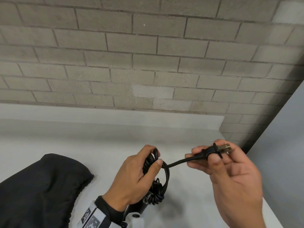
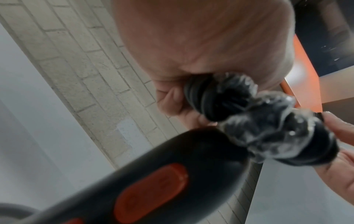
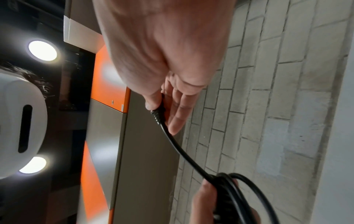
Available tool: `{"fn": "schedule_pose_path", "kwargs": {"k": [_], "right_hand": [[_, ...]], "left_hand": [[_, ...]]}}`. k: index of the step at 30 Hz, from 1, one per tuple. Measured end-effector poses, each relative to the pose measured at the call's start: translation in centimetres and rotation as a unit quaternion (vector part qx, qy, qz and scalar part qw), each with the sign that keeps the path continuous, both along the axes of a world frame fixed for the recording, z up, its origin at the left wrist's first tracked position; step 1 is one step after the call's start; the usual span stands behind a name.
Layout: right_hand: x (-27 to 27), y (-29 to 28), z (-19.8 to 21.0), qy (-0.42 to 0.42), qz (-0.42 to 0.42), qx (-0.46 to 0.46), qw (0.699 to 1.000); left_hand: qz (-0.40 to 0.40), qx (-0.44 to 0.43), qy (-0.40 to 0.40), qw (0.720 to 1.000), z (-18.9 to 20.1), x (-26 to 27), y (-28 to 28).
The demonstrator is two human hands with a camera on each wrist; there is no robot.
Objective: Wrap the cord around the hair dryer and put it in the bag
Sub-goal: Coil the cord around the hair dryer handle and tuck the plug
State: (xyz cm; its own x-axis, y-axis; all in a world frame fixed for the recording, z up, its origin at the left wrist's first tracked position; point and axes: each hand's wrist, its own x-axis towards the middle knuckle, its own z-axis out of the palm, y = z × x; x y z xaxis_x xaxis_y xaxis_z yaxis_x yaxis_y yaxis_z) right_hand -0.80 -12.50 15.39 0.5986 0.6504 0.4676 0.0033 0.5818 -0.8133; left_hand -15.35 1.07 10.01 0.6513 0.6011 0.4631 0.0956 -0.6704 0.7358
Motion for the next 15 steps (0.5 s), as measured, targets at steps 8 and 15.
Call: {"fn": "schedule_pose_path", "kwargs": {"k": [8, 15], "right_hand": [[0.8, 1.3, 2.9, -0.050, 0.048, -0.018, 0.997], [1.1, 2.1, 3.9, -0.016, 0.050, -0.045, 0.998]], "left_hand": [[-0.020, -0.041, -0.046, 0.998, 0.3, -0.2, -0.1], [-0.026, 0.006, -0.037, 0.999, 0.9, -0.9, 0.3]]}}
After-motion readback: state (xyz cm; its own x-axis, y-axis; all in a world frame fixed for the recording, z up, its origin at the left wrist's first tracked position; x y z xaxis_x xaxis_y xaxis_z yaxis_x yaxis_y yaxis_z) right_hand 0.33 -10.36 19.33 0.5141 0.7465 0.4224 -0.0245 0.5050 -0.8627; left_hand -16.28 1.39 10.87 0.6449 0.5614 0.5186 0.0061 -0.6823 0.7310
